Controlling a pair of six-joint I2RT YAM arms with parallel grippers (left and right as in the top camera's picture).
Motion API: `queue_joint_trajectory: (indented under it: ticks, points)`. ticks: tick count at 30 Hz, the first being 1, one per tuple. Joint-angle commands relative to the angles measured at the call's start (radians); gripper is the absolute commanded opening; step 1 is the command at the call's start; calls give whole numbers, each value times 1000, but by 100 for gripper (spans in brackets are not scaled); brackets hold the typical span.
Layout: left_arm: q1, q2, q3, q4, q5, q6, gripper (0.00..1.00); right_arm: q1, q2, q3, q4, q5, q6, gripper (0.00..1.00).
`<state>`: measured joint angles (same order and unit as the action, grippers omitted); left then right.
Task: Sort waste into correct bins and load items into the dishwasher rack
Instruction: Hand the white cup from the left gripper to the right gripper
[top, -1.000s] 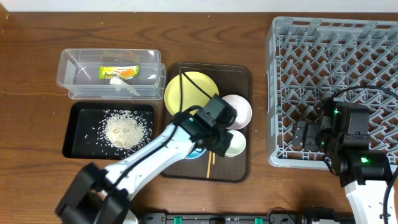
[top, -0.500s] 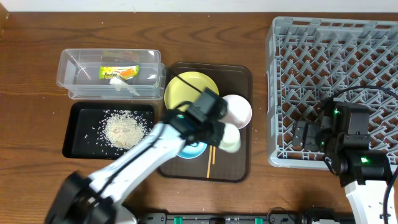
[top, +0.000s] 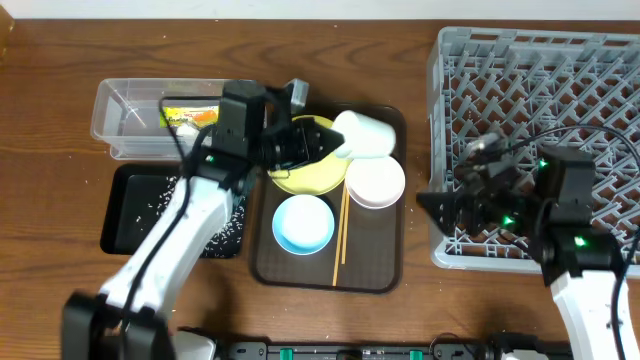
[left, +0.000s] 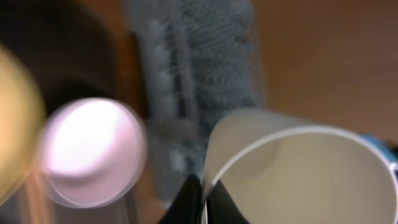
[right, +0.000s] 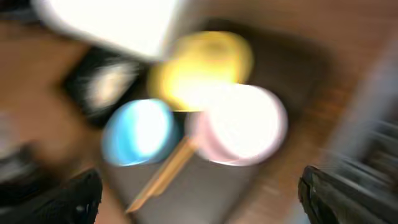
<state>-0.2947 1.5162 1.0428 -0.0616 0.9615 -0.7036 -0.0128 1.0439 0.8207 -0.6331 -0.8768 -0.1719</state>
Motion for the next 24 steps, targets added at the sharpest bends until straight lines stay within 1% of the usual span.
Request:
queue_joint_trajectory:
  ticks: [1, 3, 5, 10, 12, 18, 21, 24]
  points:
    - [0, 69, 12, 68, 391, -156, 6, 5, 55, 17, -10, -417, -167, 99]
    - [-7, 92, 12, 74, 433, -167, 6, 20, 92, 17, -6, -453, -196, 99]
    - [-12, 100, 12, 74, 452, -166, 6, 33, 124, 17, 8, -445, -211, 99]
    - [-23, 100, 12, 79, 481, -166, 6, 40, 192, 17, 132, -441, -205, 99]
    - [-27, 100, 12, 79, 488, -167, 6, 40, 206, 17, 228, -441, -146, 99]
    - [-27, 100, 12, 79, 497, -167, 6, 40, 208, 17, 420, -468, -37, 98]
    - [-27, 100, 12, 79, 497, -167, 6, 41, 208, 17, 471, -533, -23, 94]
    - [-27, 100, 12, 79, 497, -167, 6, 41, 208, 17, 468, -546, -23, 89]
